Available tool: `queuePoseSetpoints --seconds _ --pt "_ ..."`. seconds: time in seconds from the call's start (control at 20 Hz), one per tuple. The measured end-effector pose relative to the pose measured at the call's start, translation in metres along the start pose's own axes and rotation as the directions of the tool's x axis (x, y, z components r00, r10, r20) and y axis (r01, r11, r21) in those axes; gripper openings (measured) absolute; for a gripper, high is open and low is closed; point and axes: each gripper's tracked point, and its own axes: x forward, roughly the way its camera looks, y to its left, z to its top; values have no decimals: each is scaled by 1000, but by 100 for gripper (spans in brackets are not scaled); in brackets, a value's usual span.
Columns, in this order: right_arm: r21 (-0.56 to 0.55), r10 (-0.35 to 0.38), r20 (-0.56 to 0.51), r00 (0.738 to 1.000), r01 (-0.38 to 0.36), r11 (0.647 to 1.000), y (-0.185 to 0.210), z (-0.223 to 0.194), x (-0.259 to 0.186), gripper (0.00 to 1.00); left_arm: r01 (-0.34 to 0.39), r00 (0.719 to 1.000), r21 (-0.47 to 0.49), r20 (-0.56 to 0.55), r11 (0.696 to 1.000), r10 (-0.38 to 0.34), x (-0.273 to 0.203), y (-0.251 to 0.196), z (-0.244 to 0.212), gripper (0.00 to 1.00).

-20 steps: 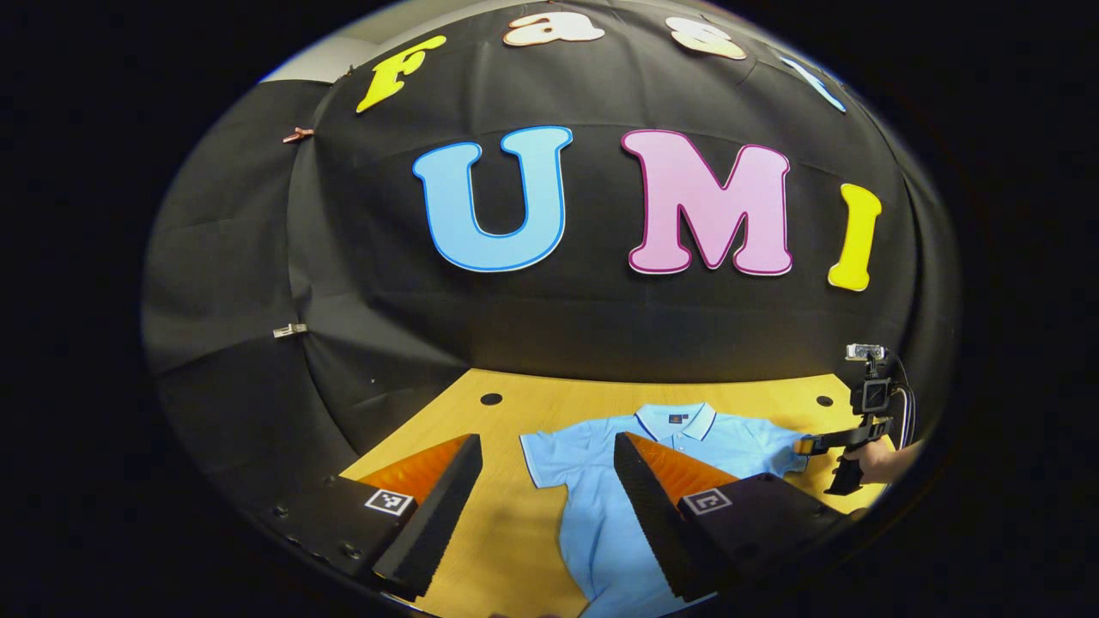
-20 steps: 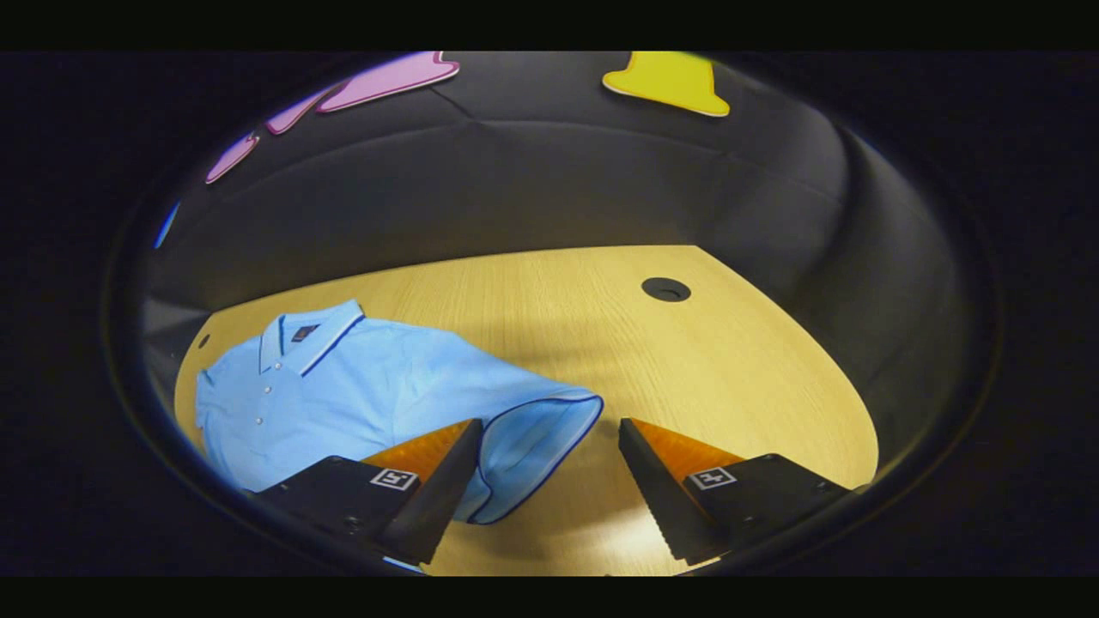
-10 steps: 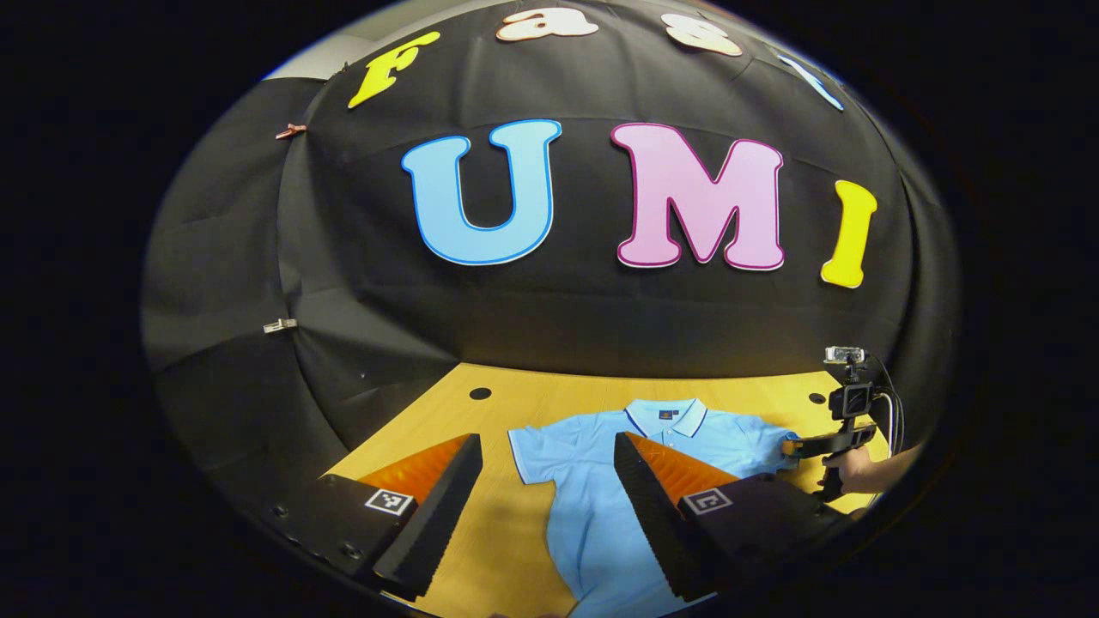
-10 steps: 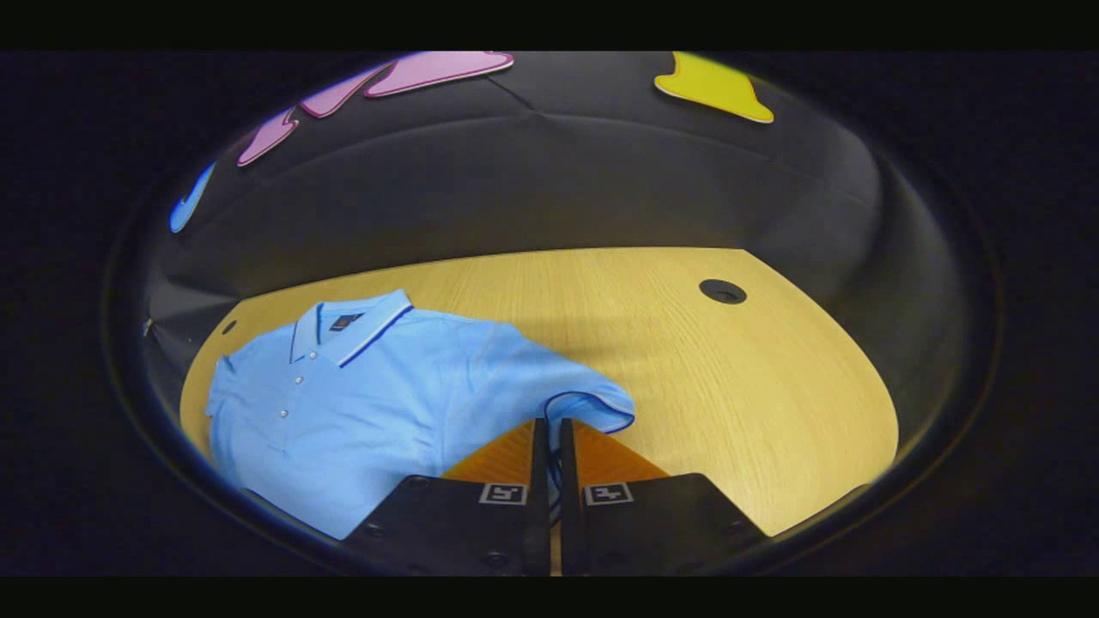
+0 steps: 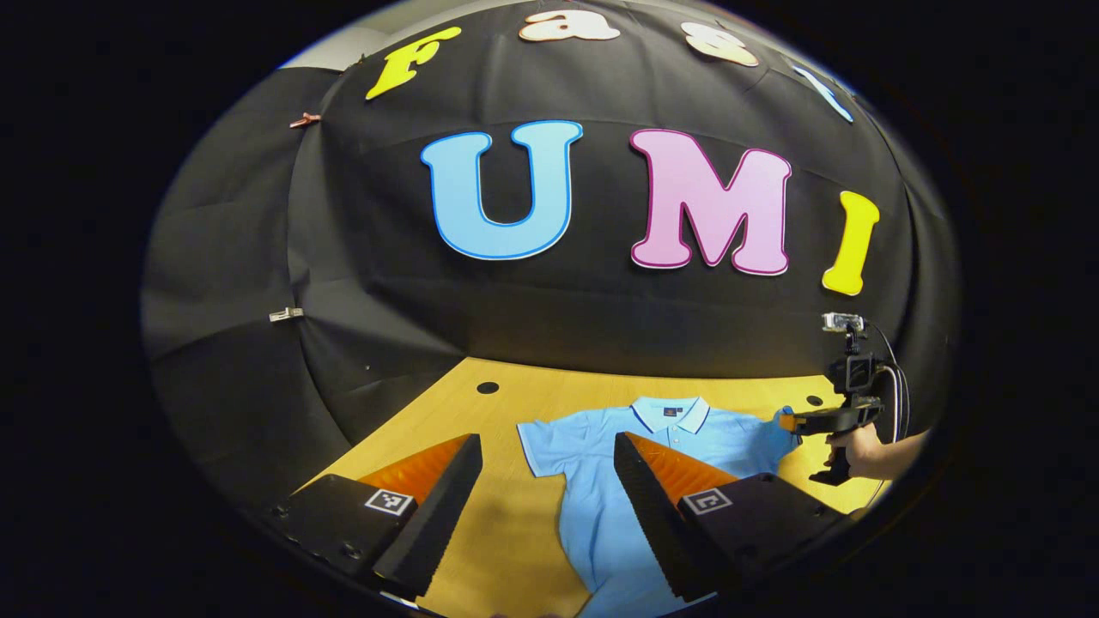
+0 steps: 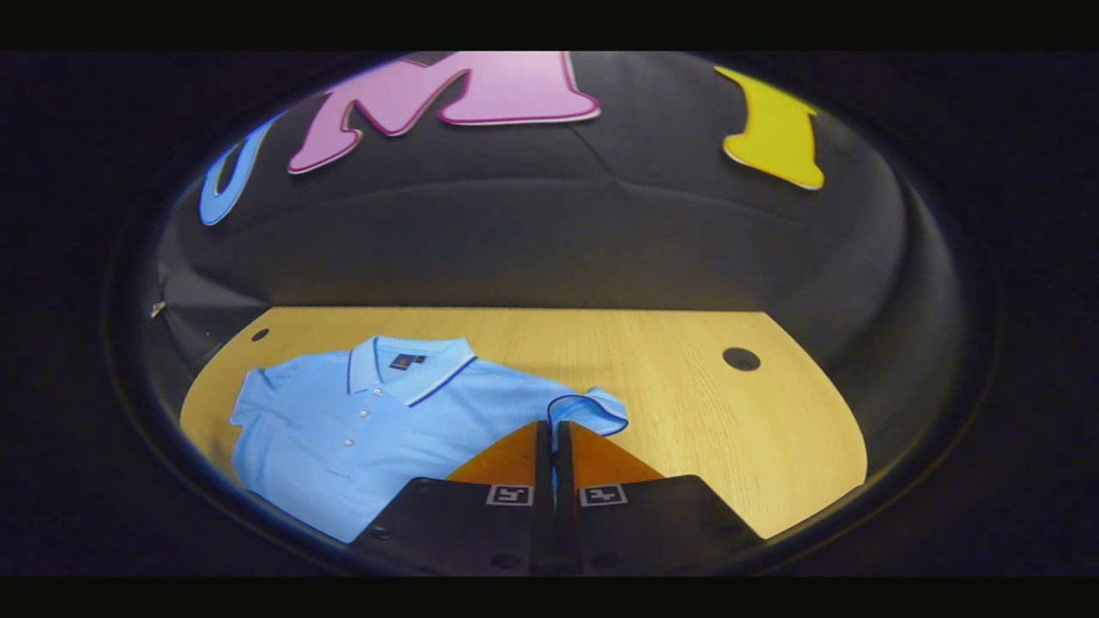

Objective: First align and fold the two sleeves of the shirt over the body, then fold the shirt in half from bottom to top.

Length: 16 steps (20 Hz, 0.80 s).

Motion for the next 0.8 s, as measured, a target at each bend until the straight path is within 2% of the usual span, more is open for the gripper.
queuePoseSetpoints --seconds 0.05,0.15,0.2,0.25,0.3,0.4,0.45,0.5,0.55,0.65,0.7,0.75,0.8 --pt "-17 22 10 1000 -22 1000 15 8 -3 5 -2 1000 0 0 1000 2 -2 5 -2 98" --pt "-60 55 25 998 -54 997 44 20 -6 5 -7 1000 -10 0 1000 7 -5 15 -4 98" --pt "-87 76 24 997 -74 993 62 23 -8 10 -8 1000 -18 0 1000 8 -6 20 -5 98" --pt "-110 96 21 995 -93 990 77 24 -9 10 -10 1000 -26 -2 1000 10 -7 24 -7 98" --pt "-135 112 16 994 -109 985 92 24 -9 5 -11 1000 -34 -5 999 11 -8 28 -8 98" --pt "-182 136 -2 991 -134 974 119 18 -9 5 -12 1000 -45 -13 999 11 -6 37 -14 98" --pt "-204 146 -13 989 -145 968 133 11 -9 10 -12 1000 -49 -18 999 11 -5 42 -17 98" --pt "-224 162 -31 986 -164 961 145 4 -8 10 -14 1000 -52 -24 999 12 -3 46 -19 98" --pt "-236 180 -53 982 -187 953 160 -6 -5 5 -13 999 -55 -32 998 11 1 50 -23 98" --pt "-248 219 -84 972 -234 940 185 -22 -8 2 -10 999 -58 -45 998 7 10 56 -30 99" --pt "-244 243 -91 966 -258 935 199 -29 -7 14 -6 999 -61 -53 998 3 17 58 -33 99" --pt "-238 259 -94 961 -275 932 207 -34 -11 20 -1 998 -66 -62 998 -3 23 60 -37 99" --pt "-238 265 -95 959 -281 930 212 -38 -12 37 7 998 -72 -69 997 -12 32 60 -39 99"
